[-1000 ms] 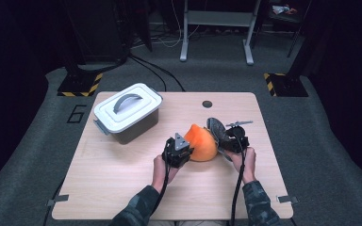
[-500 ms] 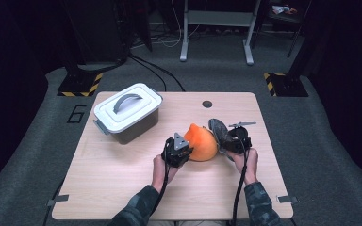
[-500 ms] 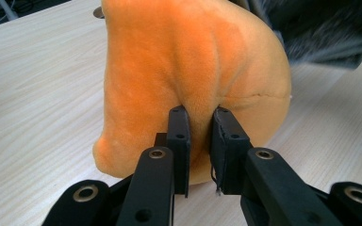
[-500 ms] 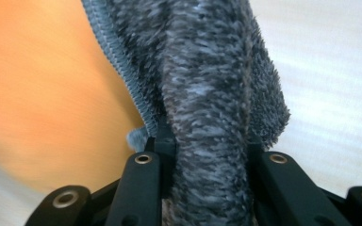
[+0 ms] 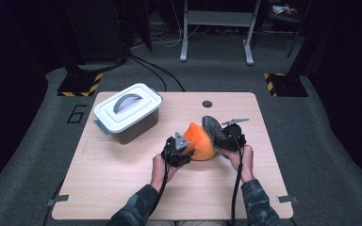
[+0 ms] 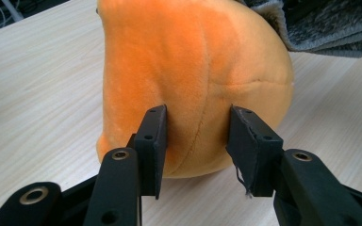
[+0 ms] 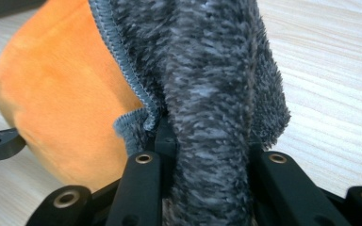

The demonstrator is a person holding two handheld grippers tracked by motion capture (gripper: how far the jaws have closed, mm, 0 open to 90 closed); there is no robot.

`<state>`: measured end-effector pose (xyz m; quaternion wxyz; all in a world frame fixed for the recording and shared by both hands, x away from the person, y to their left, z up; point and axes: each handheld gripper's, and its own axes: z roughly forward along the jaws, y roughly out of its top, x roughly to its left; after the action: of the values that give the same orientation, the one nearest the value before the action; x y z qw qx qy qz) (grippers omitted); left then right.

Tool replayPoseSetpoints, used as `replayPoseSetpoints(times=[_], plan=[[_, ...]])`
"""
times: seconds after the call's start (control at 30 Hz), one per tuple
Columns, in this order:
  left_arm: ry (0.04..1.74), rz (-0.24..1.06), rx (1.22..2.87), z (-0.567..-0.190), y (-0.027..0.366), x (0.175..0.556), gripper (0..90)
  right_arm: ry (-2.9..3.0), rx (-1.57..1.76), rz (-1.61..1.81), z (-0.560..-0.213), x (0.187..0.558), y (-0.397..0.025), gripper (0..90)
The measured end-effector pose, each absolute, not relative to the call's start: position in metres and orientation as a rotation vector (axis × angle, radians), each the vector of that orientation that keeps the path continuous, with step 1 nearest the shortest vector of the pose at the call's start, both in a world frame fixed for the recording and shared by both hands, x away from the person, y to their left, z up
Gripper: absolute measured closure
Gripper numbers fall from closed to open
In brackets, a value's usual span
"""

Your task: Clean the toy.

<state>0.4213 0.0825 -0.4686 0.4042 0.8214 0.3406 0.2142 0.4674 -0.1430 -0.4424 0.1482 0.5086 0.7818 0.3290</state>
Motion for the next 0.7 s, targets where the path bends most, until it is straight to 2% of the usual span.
replayPoseSetpoints(times=[0.07,0.2,0.27,0.43,0.6,0.7], plan=[[0.858,0.561,2.080,-0.470,0.080,0.422,59.0,2.246,1.460,0.939,-0.445,0.469,-0.144,70.5],[0.856,0.581,2.078,-0.470,0.078,0.424,75.3,2.244,1.469,0.943,-0.446,0.473,-0.145,70.5],[0.872,0.568,2.067,-0.466,0.079,0.426,78.8,2.236,1.492,0.962,-0.444,0.474,-0.147,70.4],[0.865,0.551,2.070,-0.461,0.077,0.428,79.7,2.202,1.450,1.099,-0.426,0.471,-0.153,70.4],[0.855,0.545,2.074,-0.459,0.071,0.427,79.1,2.213,1.354,1.157,-0.402,0.464,-0.131,70.4],[0.855,0.540,2.072,-0.459,0.071,0.426,78.7,2.240,1.330,1.144,-0.401,0.466,-0.120,70.2]])
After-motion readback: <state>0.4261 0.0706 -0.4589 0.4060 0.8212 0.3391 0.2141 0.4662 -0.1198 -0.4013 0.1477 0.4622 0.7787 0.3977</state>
